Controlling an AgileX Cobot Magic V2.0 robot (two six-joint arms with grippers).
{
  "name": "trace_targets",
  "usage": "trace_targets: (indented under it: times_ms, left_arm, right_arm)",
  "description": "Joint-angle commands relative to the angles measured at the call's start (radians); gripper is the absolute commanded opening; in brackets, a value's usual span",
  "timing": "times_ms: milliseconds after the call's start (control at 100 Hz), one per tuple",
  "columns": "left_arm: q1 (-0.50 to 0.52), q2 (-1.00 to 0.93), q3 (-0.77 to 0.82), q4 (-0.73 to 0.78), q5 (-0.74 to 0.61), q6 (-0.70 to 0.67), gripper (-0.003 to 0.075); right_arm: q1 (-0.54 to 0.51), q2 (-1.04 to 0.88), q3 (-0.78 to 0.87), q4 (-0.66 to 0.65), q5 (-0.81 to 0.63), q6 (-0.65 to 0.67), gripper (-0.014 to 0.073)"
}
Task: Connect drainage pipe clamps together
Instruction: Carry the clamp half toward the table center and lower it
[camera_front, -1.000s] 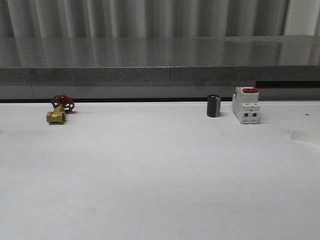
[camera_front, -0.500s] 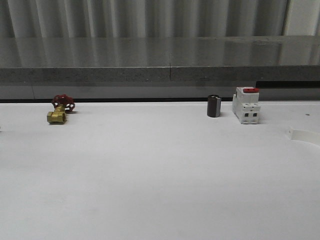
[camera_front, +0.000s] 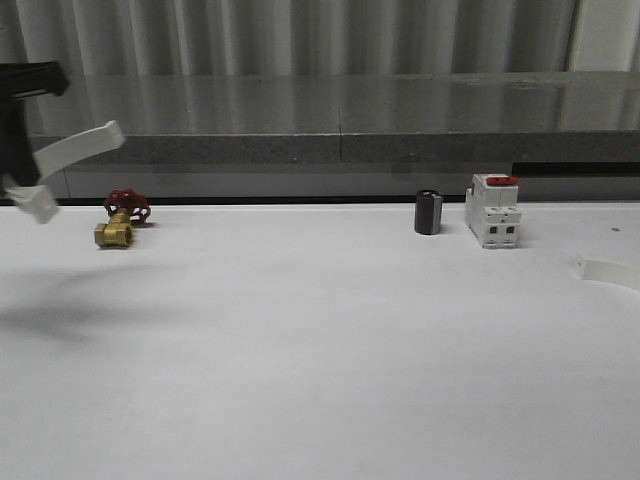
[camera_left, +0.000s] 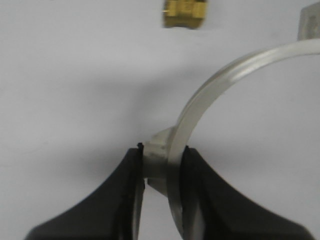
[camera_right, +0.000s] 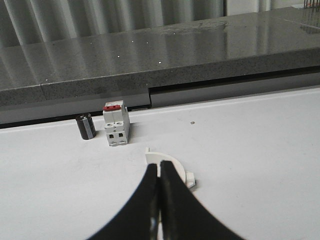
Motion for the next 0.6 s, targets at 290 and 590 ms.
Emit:
trace_targets:
  times_ms: [290,590]
  left_arm:
    - [-0.346,0.031,-0.019,0.006,-0.193,-0.233,0.0029]
    - [-0.377,0.164,-0.019,0.011,-0.206,-0.321,0.0029]
  right_arm:
    - [-0.004,-0.02,-0.015,-0.009,-0.075,-0.003,-0.0118]
    - [-0.004,-0.02,-0.015,-0.009,-0.075,-0.003,-0.0118]
